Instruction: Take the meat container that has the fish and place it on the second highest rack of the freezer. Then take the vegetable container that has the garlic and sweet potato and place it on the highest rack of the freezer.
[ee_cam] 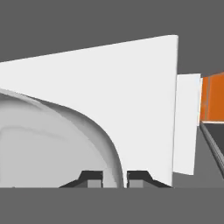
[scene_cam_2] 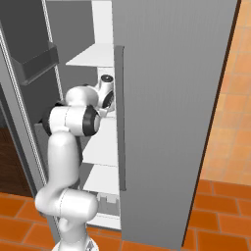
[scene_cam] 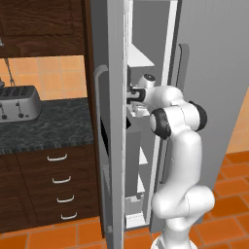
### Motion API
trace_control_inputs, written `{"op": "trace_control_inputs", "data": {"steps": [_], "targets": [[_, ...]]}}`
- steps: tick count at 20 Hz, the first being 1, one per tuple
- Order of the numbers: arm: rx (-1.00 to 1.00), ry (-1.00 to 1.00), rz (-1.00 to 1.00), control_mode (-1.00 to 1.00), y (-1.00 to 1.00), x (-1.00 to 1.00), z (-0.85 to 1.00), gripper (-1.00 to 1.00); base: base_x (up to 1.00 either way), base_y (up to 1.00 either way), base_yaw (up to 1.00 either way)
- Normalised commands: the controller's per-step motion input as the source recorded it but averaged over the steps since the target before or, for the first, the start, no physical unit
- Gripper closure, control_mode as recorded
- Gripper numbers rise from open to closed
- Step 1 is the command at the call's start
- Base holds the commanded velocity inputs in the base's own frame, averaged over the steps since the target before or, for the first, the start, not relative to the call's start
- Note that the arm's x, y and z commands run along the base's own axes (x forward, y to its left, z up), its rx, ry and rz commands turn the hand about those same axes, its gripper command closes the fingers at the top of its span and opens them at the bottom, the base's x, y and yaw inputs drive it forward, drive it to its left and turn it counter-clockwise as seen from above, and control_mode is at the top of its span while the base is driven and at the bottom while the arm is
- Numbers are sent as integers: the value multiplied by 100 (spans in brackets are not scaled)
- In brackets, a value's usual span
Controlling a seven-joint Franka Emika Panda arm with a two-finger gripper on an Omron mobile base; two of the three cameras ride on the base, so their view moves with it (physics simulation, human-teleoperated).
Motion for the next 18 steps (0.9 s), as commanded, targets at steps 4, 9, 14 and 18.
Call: {"op": "trace_control_inputs", "data": {"steps": [4, 9, 14, 18], "targets": [[0, 0, 0, -100, 1, 60, -33, 100, 0, 0, 0], [0, -25, 0, -100, 16, -50, -15, -100, 0, 0, 0], [2, -22, 0, -100, 0, -99, 25, -100, 0, 0, 0], [4, -12, 0, -100, -3, -100, 40, -100, 0, 0, 0]]}}
